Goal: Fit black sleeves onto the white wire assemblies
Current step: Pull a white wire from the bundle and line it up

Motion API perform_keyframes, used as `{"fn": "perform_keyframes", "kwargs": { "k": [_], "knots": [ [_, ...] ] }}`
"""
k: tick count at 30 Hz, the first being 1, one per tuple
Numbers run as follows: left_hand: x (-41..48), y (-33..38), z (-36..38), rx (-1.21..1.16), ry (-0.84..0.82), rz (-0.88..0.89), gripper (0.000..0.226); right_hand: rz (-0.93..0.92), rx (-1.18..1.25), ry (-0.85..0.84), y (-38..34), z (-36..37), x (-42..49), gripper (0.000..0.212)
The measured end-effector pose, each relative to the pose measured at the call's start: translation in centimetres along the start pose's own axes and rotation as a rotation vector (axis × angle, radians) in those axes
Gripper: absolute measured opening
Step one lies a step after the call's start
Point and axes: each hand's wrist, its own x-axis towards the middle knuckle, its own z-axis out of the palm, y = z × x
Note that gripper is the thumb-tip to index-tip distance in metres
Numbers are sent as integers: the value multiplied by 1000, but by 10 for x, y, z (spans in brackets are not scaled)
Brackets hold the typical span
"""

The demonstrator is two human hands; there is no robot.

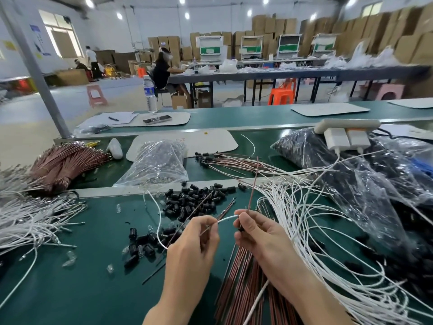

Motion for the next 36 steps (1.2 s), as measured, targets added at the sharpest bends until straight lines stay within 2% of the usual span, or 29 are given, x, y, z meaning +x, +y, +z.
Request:
{"fn": "perform_keyframes", "kwargs": {
  "k": [16,22,28,36],
  "knots": [
    [2,-4,2,-94,-112,13,12,-13,-9,16,-1,0,2,19],
    [1,-4,0,-129,-120,-16,11,-55,134,101,-4,-3,4,17],
    [-3,-3,-2,-133,-125,-39,9,-5,283,86,-8,-6,2,23],
    [-3,-5,-1,-106,-147,-56,10,12,292,54,-8,-4,2,31]
  ]
}}
